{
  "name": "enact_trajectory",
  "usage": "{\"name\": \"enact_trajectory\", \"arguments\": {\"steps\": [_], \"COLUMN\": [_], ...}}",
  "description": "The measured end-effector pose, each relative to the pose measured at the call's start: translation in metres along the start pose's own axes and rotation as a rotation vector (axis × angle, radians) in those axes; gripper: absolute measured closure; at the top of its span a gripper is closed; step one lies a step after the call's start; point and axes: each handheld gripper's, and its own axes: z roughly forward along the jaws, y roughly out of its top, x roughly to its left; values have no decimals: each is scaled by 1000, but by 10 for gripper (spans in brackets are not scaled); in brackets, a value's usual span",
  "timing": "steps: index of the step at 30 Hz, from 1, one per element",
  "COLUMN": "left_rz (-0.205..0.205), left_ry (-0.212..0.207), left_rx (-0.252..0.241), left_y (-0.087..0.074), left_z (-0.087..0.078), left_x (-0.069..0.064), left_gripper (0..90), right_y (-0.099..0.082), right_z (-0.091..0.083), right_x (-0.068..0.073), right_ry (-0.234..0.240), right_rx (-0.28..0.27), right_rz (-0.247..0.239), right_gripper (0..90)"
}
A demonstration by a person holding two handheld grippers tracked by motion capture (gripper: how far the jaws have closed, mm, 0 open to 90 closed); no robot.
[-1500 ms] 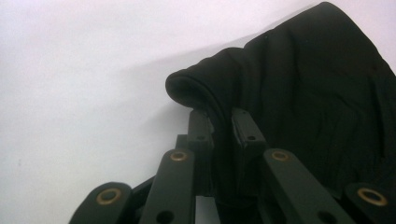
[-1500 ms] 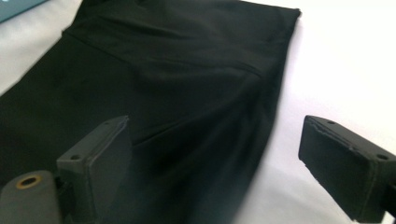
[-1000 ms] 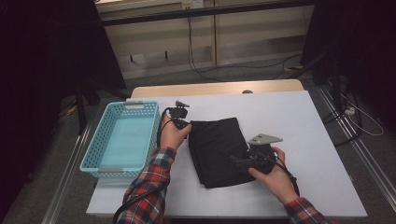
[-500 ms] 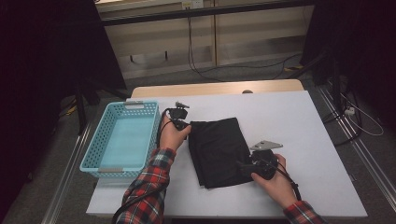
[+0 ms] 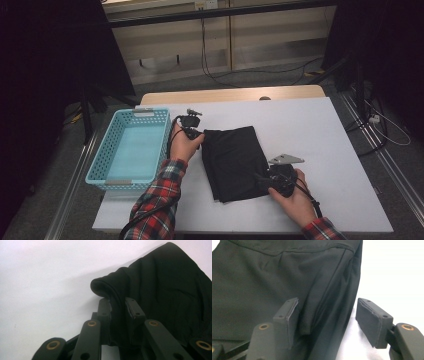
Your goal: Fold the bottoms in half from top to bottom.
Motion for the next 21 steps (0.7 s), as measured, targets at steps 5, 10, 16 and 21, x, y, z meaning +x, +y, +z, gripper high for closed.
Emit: {"name": "enact_trajectory", "arguments": {"steps": [5, 10, 16, 21], "left_rz": [-5, -5, -3, -1], "left_ry": [3, 5, 11, 8], "left_rx": [3, 7, 10, 20], "left_y": [-1, -1, 0, 1], "left_z": [2, 3, 3, 3], "left_x": [2, 2, 1, 2], "left_gripper": [751, 750, 747, 751], "right_y": [-2, -3, -3, -2], "right_z": [-1, -1, -2, -1], "right_x": [4, 6, 10, 14], "right_ry": [-10, -18, 3, 47], "right_rx": [-10, -19, -23, -20], "right_rz": [10, 12, 17, 10], "right_gripper": [422, 460, 606, 783]}}
